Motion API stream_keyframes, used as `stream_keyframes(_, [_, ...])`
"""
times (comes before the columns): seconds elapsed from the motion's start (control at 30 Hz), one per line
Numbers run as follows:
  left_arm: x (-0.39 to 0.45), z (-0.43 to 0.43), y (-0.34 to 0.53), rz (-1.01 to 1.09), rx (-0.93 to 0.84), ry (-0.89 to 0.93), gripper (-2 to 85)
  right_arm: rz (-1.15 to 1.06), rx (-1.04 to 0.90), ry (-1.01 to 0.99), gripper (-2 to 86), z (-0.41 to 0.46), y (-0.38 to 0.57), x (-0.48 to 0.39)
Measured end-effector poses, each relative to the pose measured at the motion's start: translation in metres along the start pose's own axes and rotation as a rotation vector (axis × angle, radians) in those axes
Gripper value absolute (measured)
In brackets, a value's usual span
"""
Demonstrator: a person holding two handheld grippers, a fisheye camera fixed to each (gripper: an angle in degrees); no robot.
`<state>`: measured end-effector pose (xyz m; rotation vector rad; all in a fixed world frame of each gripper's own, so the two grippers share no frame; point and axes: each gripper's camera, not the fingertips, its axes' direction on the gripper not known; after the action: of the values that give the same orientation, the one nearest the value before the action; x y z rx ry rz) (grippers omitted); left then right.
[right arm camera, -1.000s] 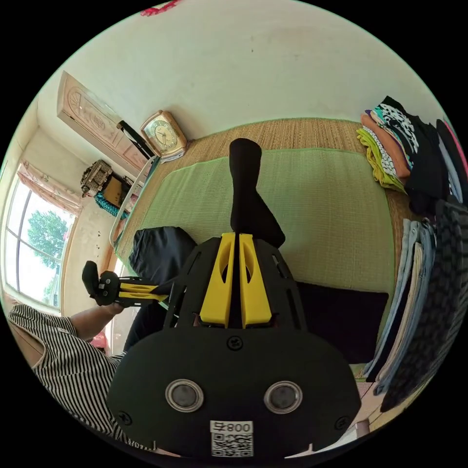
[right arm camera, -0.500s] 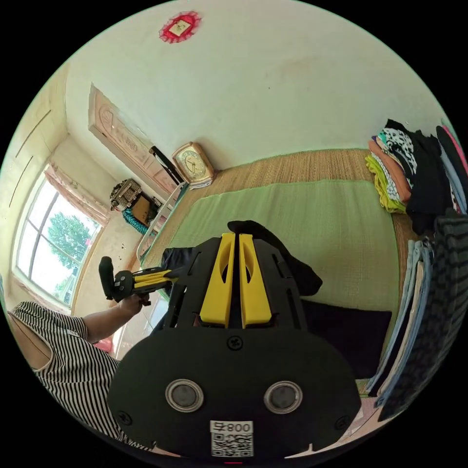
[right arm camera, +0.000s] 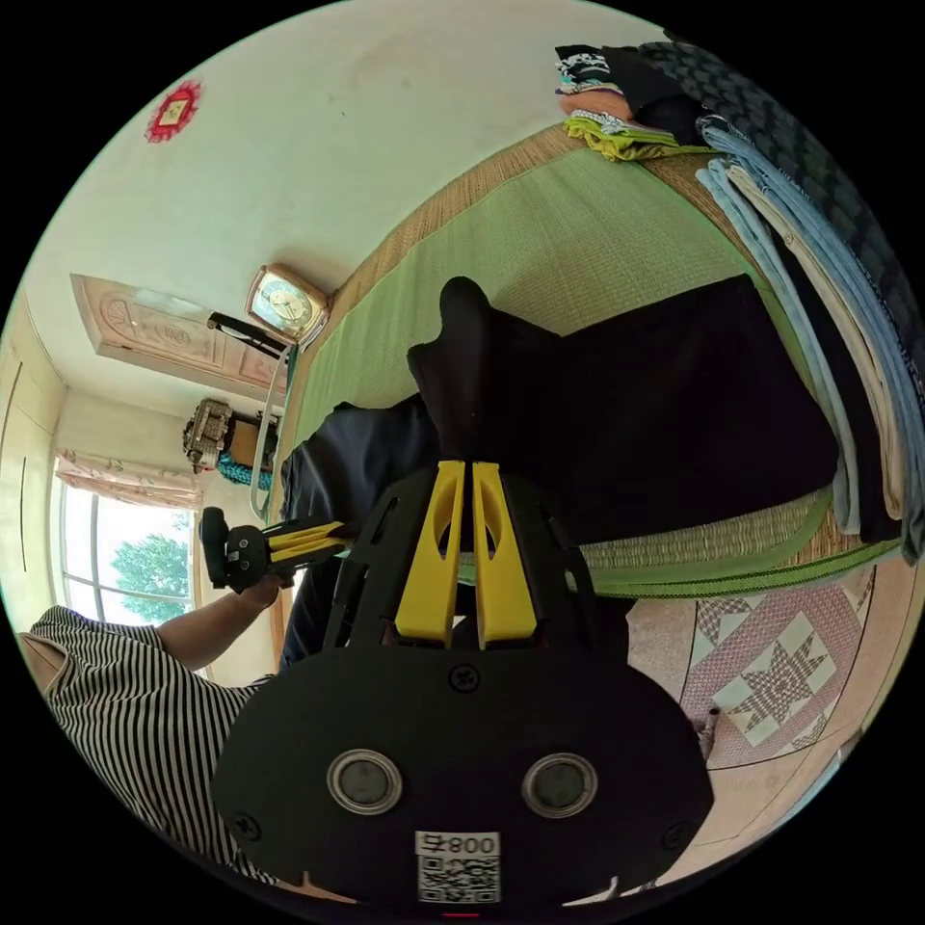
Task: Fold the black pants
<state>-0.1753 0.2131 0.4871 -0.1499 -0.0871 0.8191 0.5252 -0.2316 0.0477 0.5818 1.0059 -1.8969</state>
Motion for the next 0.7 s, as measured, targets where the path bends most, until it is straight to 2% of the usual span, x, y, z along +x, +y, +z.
stream_keyframes(0.1, [-0.01,0.005,-0.008,-0.019,0.008,0.031,3.0,-0.008,-0.037,0.015,1.0,0.001,0.003,0.008])
stream_keyframes(0.3, [-0.046,0.02,-0.02,-0.113,0.013,0.223,5.8,0.008,-0.182,0.057,1.1,0.018,0.011,0.026])
stream_keyframes(0.7, [-0.132,0.005,-0.047,-0.205,0.251,0.472,6.5,0.022,-0.182,-0.056,1.6,0.014,0.036,0.042])
